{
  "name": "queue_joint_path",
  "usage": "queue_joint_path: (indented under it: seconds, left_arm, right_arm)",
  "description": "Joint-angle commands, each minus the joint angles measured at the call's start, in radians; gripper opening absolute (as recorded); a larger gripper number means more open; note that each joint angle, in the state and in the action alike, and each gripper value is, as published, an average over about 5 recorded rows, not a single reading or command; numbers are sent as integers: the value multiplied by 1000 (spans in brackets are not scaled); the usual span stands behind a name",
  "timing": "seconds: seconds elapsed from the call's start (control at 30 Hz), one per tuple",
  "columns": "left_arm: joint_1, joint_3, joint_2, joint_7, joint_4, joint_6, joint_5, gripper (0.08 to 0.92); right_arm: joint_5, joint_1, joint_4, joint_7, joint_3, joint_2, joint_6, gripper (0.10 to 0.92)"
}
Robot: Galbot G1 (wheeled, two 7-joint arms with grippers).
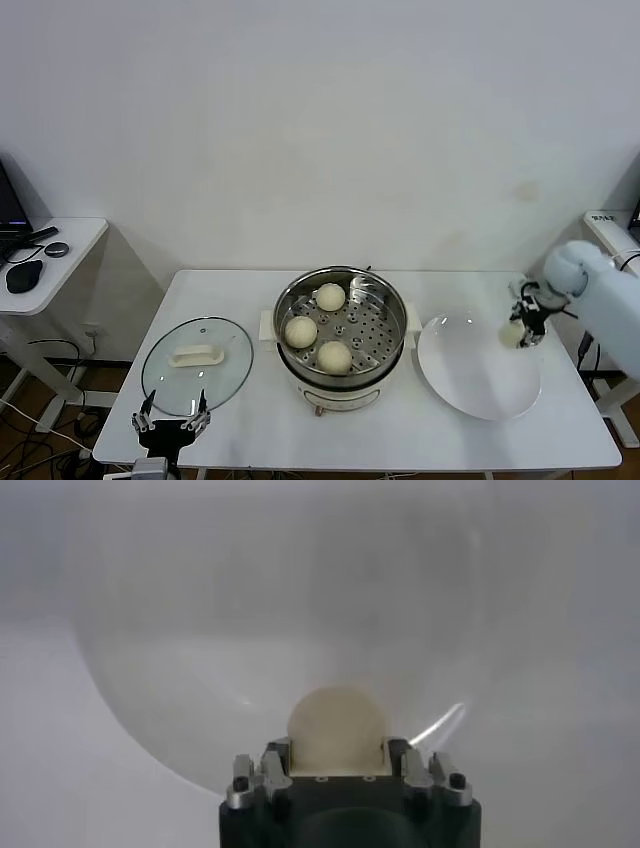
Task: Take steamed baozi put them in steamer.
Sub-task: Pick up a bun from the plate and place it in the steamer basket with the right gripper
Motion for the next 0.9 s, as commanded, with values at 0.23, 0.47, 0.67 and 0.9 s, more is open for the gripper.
queue_joint_path:
  seconds: [0.23,0.47,0.67,0.9]
  left_arm:
    - [-8,3,2,4,-41,1,2,823]
    - [-1,14,0,6,-59,0,1,823]
    - [7,28,-4,5,-70,-1,-1,823]
    - [11,29,2,3,-85,0,-5,823]
  right_arm:
    - [299,412,282,-62,-306,-90,-103,568]
    - [442,592,327,-63,-471,21,-164,568]
    - [602,704,340,-29,-603,154,-263,568]
    - [688,690,316,9,-648,268,-375,568]
